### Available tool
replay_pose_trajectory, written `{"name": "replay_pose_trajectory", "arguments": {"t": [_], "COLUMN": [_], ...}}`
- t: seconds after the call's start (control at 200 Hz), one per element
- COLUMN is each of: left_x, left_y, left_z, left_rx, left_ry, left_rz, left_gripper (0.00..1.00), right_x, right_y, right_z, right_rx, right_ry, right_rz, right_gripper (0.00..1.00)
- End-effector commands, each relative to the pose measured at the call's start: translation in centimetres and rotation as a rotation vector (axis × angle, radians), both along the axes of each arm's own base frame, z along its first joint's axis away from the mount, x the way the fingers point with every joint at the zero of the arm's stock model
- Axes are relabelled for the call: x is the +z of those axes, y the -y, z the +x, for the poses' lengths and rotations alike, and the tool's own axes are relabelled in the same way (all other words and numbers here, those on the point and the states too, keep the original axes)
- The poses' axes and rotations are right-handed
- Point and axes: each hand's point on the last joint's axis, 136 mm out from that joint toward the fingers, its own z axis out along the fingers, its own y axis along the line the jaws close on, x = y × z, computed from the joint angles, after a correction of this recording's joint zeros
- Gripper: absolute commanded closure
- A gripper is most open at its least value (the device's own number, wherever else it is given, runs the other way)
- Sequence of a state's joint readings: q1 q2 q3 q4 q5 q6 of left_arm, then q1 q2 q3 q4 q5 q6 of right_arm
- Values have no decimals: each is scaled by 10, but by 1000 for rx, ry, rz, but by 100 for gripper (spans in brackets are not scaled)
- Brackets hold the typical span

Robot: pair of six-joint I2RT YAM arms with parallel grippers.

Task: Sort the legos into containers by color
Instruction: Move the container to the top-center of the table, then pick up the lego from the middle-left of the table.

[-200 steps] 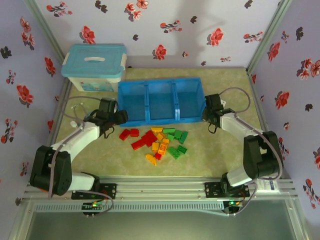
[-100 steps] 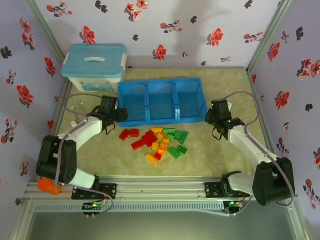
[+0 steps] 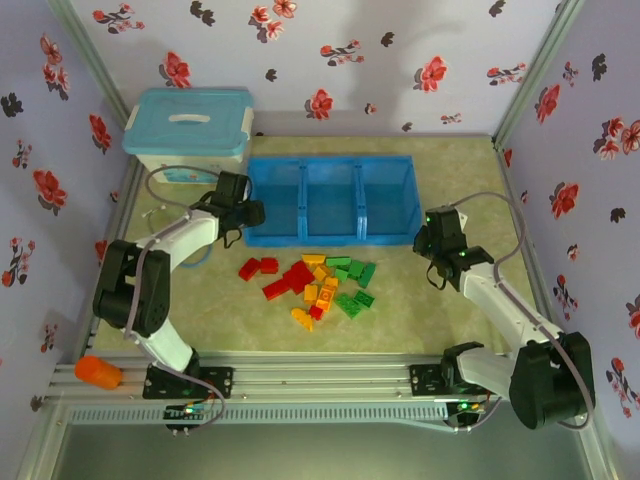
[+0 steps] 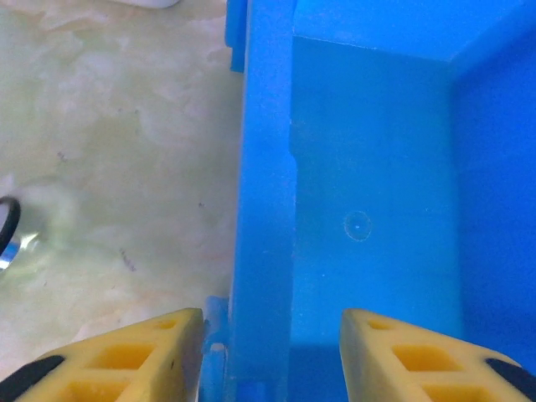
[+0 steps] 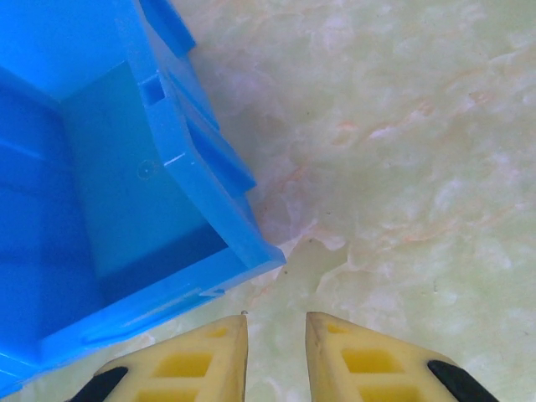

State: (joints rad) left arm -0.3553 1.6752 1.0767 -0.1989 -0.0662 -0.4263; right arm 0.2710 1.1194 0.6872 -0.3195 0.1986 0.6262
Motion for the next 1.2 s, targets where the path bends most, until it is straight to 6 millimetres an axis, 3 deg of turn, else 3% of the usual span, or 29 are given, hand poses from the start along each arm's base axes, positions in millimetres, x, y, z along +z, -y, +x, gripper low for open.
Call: {"name": "replay_pose_trajectory", "arguments": {"t": [0.0, 0.105, 0.2, 0.26, 0.35, 0.53, 0.665, 0.815, 0.98, 1.195], "left_x": [10, 17, 24, 30, 38, 40, 17, -8, -32, -51], "left_y": [10, 7, 3, 1, -4, -20, -24, -28, -28, -20], "left_z": [11, 13, 9, 4, -8, -52, -95, -126, -138, -138], "left_rx": [-39, -19, 2, 7, 18, 76, 94, 99, 83, 36], "left_ry": [16, 31, 42, 50, 62, 44, -15, -58, -93, -165], "left_rz": [5, 11, 8, -2, -8, -34, -55, -61, -72, -52], "left_gripper": [54, 52, 33, 22, 17, 16, 20, 25, 28, 31], "right_x": [1, 3, 5, 6, 9, 13, 13, 7, -6, -14], "right_y": [2, 1, -2, -4, -5, -18, -34, -54, -64, -63], "right_z": [-5, -7, -10, -13, -17, -27, -37, -48, -57, -66], "right_rx": [-13, -3, 25, 42, 71, 141, 209, 275, 287, 281], "right_ry": [4, 9, 11, 9, 12, 14, 7, -6, -23, -30], "right_rz": [4, 7, 11, 4, -11, -1, 15, 32, 57, 66], "right_gripper": [76, 76, 73, 64, 52, 38, 33, 32, 32, 32]}}
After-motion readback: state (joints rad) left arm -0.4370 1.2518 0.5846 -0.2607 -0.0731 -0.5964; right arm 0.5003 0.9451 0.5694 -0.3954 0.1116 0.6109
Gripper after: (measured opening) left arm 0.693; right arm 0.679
